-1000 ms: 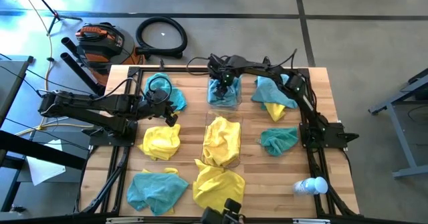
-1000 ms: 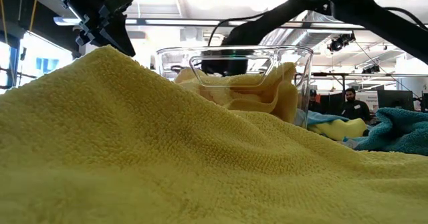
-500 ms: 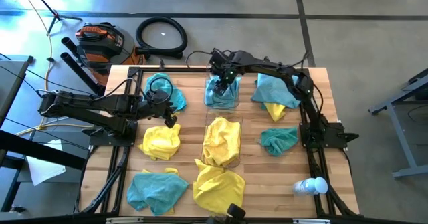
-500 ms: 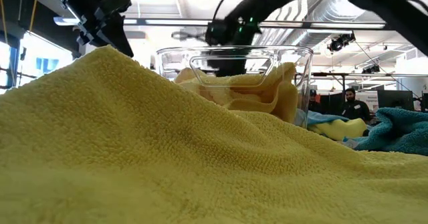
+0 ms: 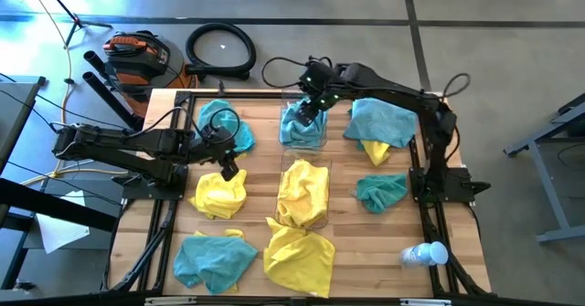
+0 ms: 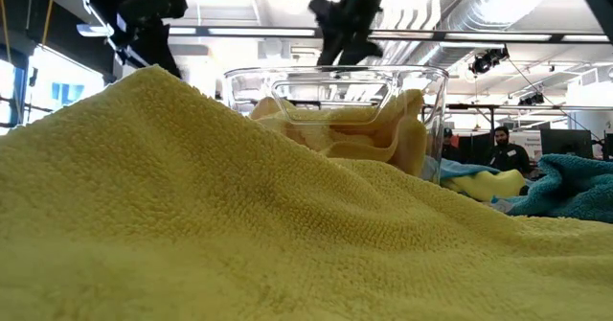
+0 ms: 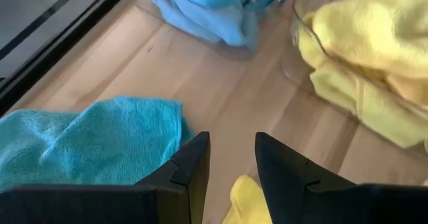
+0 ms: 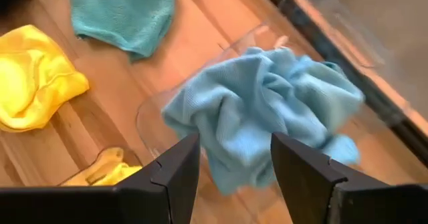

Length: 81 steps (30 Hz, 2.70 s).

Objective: Sort microfiber towel by color & place in baskets
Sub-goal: Put the blue towel into the top transparent bin

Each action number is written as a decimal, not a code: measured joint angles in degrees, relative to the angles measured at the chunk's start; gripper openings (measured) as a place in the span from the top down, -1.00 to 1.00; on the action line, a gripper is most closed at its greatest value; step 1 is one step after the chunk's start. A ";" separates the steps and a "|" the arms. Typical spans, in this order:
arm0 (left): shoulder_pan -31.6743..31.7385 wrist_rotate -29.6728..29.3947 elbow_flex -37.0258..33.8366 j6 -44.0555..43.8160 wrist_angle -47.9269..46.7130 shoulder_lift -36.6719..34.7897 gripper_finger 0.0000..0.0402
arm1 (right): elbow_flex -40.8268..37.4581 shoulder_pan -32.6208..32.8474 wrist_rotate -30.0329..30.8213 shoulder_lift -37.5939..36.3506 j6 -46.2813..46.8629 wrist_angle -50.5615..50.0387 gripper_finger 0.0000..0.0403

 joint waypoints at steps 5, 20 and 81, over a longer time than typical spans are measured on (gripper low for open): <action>0.00 0.00 0.00 0.51 -1.84 0.00 0.45 | 0.00 5.70 10.56 -4.01 6.13 -7.69 0.10; 0.00 0.33 0.00 5.78 -1.80 0.00 0.45 | -1.43 29.85 34.18 -5.63 40.26 -26.81 0.10; 0.04 4.37 0.00 6.93 -0.90 -0.02 0.45 | -53.12 44.68 16.27 -21.49 92.25 0.98 0.92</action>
